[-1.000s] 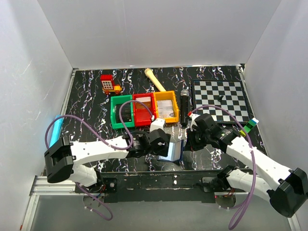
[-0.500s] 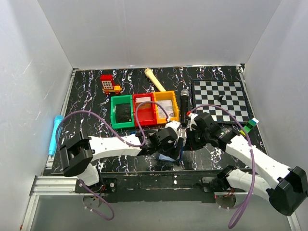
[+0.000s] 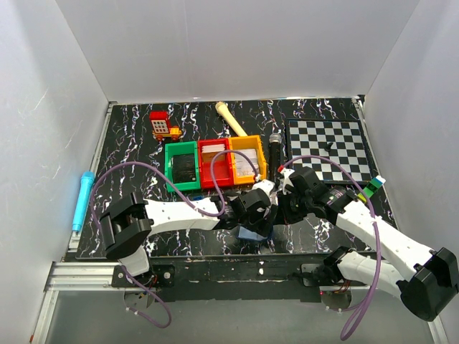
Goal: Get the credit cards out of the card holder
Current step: Remove the credit card from the card holder.
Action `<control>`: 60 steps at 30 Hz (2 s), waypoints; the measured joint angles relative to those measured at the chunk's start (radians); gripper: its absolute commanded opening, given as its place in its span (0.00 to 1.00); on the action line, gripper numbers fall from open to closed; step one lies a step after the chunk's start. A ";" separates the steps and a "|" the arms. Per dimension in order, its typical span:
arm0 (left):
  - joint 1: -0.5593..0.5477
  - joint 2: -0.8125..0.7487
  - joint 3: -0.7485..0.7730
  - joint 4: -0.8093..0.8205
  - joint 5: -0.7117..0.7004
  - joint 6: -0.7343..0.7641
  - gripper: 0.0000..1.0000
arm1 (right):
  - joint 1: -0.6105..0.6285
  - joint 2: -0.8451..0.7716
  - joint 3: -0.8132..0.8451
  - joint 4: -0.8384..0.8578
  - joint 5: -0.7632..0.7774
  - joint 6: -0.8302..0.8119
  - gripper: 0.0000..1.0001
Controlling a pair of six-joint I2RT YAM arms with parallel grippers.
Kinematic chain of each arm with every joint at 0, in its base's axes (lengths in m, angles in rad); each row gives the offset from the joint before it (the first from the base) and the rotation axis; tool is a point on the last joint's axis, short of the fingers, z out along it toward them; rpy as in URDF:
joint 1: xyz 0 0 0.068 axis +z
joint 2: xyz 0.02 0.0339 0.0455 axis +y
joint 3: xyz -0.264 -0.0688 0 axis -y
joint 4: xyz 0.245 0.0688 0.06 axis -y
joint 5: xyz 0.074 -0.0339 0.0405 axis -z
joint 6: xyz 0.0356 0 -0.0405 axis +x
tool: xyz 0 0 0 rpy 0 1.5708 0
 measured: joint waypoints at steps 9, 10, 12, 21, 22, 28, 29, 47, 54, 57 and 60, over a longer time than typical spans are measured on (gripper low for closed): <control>0.002 -0.035 -0.021 -0.002 -0.040 -0.021 0.79 | 0.000 0.000 0.000 -0.001 0.000 -0.002 0.01; 0.003 -0.050 -0.029 0.001 -0.042 -0.021 0.79 | 0.000 0.000 0.000 -0.001 0.000 -0.002 0.01; 0.005 -0.083 -0.045 0.009 -0.048 -0.028 0.79 | 0.000 0.000 0.000 -0.001 0.000 -0.002 0.01; 0.040 -0.113 -0.063 0.013 -0.056 -0.047 0.75 | -0.001 0.001 0.000 -0.001 -0.003 -0.006 0.01; 0.042 -0.104 -0.062 0.012 -0.056 -0.047 0.75 | -0.001 0.001 0.000 -0.001 -0.004 -0.006 0.01; 0.042 -0.037 -0.049 0.001 -0.048 -0.046 0.75 | -0.001 0.001 0.000 -0.001 -0.008 -0.006 0.01; 0.042 -0.030 -0.045 -0.003 -0.046 -0.045 0.75 | -0.001 0.001 0.000 -0.001 -0.009 -0.006 0.01; 0.042 -0.014 -0.032 0.030 0.032 -0.039 0.75 | -0.001 0.001 0.000 -0.001 -0.011 -0.006 0.01; 0.042 -0.014 -0.032 0.043 0.048 -0.039 0.75 | -0.001 0.001 0.000 -0.001 -0.011 -0.006 0.01; 0.042 -0.014 -0.032 0.043 0.053 -0.039 0.75 | -0.001 0.001 0.000 -0.001 -0.011 -0.006 0.01; 0.042 -0.014 -0.032 0.043 0.054 -0.039 0.75 | -0.001 0.001 0.000 -0.001 -0.011 -0.006 0.01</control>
